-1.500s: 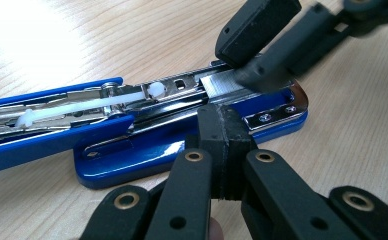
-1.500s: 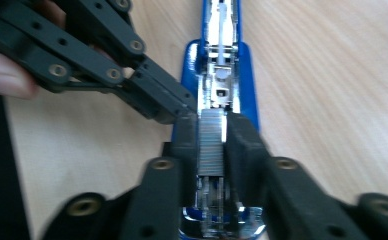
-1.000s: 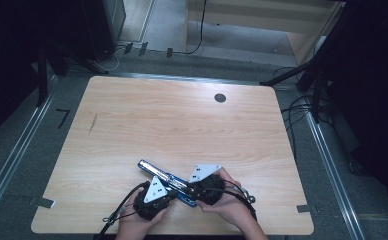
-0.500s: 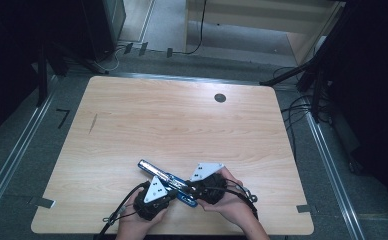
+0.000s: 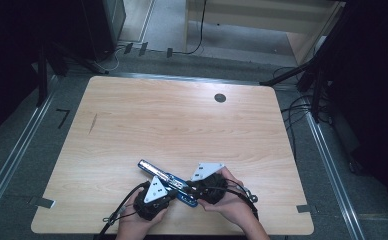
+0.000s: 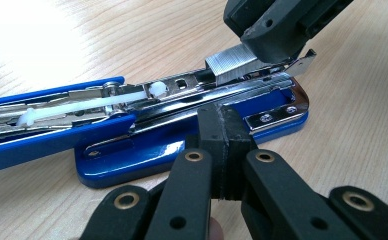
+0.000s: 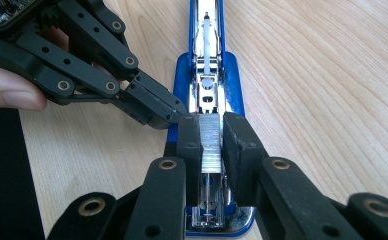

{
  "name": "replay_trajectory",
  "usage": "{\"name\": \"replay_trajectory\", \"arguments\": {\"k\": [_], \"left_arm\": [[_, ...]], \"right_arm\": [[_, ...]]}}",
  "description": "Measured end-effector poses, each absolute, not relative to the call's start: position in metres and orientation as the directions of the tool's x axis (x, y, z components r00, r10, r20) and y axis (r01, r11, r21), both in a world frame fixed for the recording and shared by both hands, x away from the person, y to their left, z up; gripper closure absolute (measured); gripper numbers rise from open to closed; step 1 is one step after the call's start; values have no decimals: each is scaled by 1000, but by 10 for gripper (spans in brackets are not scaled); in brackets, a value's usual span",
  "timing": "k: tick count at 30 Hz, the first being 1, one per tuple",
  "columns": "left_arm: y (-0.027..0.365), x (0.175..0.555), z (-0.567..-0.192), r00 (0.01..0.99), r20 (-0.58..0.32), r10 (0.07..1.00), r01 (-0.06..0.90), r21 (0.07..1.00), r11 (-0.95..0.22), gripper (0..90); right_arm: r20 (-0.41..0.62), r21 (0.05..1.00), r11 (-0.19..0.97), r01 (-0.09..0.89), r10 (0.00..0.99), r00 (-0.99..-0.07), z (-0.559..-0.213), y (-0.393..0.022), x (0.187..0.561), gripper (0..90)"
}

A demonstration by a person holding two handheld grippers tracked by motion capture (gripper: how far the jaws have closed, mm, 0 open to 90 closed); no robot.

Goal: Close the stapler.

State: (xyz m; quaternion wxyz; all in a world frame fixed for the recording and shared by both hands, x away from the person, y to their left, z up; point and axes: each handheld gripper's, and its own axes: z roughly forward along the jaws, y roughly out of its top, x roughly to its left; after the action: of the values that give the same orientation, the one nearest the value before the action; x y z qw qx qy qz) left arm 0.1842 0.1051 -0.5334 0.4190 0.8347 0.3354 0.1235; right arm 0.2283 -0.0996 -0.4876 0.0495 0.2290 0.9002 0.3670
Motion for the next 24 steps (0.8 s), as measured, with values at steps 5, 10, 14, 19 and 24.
{"name": "replay_trajectory", "arguments": {"k": [5,10,14,19,24], "left_arm": [[105,184,-533,744,-75,664,457,782,-424,900],[105,184,-533,745,-74,663,456,782,-425,900],[105,184,-533,745,-74,663,456,782,-425,900],[105,184,-533,744,-74,664,456,782,-424,900],[105,184,-533,744,-73,664,456,782,-425,900]], "right_arm": [[78,682,630,372,444,-893,-489,-99,229,799],[81,675,634,377,444,-892,-492,-99,229,799],[75,676,635,373,444,-893,-492,-98,230,789],[83,687,618,382,456,-886,-490,-99,231,749],[111,699,591,403,467,-877,-491,-97,233,872]]}}
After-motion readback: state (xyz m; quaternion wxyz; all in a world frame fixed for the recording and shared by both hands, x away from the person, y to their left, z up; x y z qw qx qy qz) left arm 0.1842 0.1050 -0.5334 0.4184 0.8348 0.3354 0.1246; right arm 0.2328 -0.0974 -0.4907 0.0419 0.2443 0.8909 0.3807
